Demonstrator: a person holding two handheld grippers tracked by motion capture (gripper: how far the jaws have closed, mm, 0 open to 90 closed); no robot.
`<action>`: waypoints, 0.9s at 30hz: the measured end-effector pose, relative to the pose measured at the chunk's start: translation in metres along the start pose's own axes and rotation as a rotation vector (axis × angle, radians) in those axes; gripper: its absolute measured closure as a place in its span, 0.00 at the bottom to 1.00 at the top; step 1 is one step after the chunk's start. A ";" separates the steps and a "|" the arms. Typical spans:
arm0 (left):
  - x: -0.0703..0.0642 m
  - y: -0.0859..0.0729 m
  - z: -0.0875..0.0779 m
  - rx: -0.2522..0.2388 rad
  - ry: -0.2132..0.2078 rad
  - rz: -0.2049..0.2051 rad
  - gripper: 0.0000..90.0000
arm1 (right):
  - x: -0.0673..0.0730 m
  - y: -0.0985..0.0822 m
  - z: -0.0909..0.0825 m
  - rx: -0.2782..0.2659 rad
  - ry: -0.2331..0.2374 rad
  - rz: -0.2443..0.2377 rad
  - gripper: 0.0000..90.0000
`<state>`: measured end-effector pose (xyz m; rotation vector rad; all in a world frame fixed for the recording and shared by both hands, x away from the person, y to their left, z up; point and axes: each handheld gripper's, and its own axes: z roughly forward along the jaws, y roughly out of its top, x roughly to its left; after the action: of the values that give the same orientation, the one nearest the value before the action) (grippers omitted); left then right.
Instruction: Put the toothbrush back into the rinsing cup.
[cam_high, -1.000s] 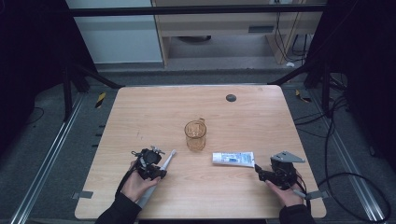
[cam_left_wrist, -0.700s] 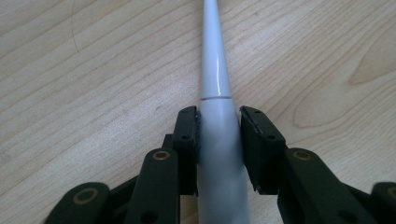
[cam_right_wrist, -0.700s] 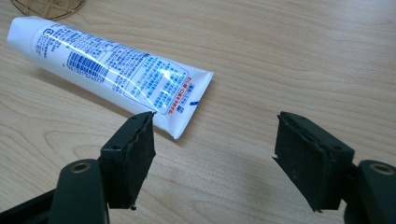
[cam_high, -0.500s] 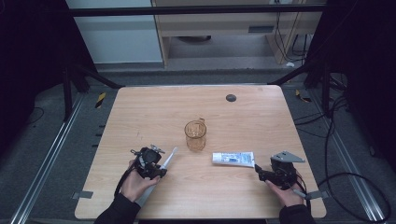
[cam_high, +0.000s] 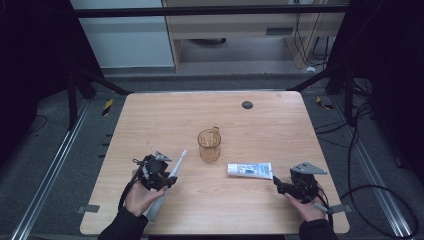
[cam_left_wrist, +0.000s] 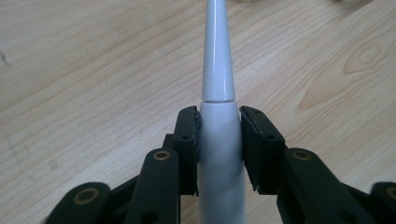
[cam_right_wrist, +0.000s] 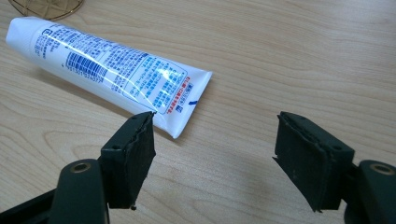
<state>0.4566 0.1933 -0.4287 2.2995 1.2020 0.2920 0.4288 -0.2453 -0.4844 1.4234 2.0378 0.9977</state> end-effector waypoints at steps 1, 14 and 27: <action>0.000 0.001 -0.004 -0.014 0.001 0.003 0.75 | 0.000 0.000 0.000 0.001 -0.001 -0.002 0.32; -0.001 0.006 -0.045 -0.194 0.041 0.038 0.75 | 0.001 0.000 0.001 0.002 -0.008 -0.004 0.32; 0.010 0.023 -0.061 -0.322 0.081 0.030 0.75 | 0.001 0.000 0.002 0.004 -0.007 0.002 0.32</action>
<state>0.4534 0.2114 -0.3656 2.0432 1.0716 0.5519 0.4300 -0.2439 -0.4862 1.4295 2.0346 0.9885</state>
